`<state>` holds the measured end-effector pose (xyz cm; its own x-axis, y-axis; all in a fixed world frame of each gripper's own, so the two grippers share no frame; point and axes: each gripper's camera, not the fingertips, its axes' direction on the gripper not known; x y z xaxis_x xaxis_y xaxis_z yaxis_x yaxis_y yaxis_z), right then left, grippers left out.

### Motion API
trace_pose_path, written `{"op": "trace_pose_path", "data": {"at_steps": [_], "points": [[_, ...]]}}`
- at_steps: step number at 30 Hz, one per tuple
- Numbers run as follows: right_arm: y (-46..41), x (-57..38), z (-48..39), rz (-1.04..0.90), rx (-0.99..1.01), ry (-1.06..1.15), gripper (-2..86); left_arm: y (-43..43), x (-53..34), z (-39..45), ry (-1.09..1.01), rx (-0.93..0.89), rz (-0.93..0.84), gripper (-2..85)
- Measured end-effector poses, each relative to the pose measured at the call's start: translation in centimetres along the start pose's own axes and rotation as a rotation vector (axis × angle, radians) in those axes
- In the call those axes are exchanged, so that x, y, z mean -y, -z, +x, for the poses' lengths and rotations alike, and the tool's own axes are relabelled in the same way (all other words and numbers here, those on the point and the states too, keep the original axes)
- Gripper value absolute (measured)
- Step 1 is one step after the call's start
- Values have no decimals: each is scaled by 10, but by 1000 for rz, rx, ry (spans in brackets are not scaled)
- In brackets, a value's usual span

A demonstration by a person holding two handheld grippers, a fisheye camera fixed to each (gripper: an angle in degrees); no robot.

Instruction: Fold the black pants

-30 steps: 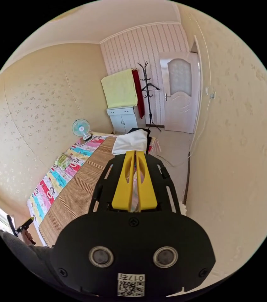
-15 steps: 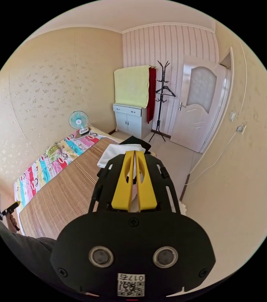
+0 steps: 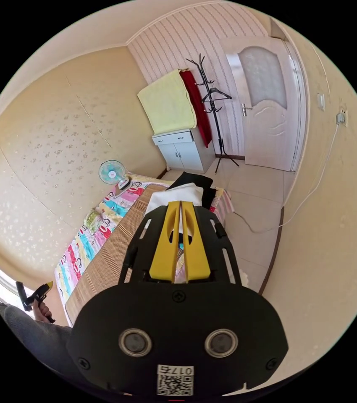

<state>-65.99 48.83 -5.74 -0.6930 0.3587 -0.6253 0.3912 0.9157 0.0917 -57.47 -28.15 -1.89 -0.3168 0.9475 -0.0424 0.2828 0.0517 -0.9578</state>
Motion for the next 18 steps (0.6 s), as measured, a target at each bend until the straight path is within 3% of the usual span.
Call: {"op": "trace_pose_path", "data": {"at_steps": [8, 11, 15, 18], "points": [[54, -1, 12, -7, -168, 43, 3, -29, -28, -94, 17, 43, 10, -10], [59, 16, 26, 10, -226, 16, 3, -38, -36, -95, 22, 27, 98, -10], [36, 41, 39, 79, -101, -9, 2, -80, -46, -85, -7, 20, 55, -10], [-4, 73, 43, -11, -17, 85, 2, -126, -54, -73, -39, 67, -30, -10]]}}
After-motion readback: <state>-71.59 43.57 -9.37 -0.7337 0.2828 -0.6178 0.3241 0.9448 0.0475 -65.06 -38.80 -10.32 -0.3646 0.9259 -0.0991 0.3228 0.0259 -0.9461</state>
